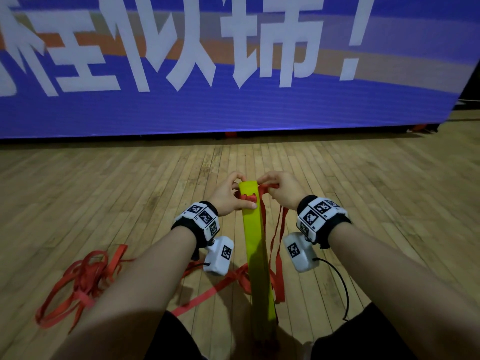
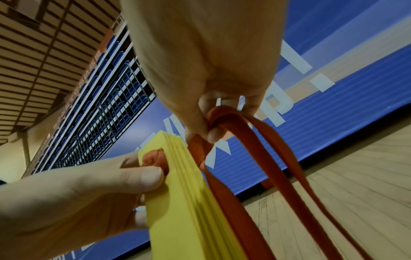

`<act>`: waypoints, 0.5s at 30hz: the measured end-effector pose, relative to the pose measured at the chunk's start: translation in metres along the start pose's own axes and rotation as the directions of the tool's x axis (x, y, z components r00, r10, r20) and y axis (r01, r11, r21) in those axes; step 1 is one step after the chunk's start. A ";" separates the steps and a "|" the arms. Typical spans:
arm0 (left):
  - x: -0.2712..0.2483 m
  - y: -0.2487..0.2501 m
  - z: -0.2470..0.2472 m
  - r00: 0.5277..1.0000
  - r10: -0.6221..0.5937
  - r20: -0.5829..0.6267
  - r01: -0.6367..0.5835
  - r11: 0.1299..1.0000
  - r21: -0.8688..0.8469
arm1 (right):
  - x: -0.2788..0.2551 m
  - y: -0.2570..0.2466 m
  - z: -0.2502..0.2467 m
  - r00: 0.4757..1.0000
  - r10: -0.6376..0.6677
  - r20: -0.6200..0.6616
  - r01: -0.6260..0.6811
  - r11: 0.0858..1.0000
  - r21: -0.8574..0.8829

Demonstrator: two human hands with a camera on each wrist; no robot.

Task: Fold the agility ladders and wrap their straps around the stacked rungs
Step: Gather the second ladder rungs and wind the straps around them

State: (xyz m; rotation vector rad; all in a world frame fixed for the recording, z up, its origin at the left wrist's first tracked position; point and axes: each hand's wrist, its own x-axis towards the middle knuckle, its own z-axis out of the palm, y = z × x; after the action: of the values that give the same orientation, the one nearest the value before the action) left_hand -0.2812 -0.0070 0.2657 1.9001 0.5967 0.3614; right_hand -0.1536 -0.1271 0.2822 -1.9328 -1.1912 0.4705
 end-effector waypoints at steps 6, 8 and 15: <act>0.000 0.000 0.001 1.000 -0.004 -0.019 0.003 0.997 -0.075 | 0.002 0.000 0.001 0.999 0.017 -0.035 -0.016 1.000 0.014; -0.001 -0.001 0.001 1.000 -0.013 -0.022 0.012 0.997 -0.077 | 0.002 0.000 0.000 0.998 0.065 -0.016 -0.064 0.994 0.087; 0.000 -0.001 0.003 0.998 -0.036 -0.041 0.035 0.999 -0.013 | 0.000 -0.003 -0.001 0.997 0.072 0.017 -0.074 0.985 0.156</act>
State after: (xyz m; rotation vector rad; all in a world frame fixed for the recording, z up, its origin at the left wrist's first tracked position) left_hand -0.2801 -0.0091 0.2641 1.8714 0.6537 0.3816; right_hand -0.1546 -0.1273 0.2848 -1.8454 -1.0605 0.5974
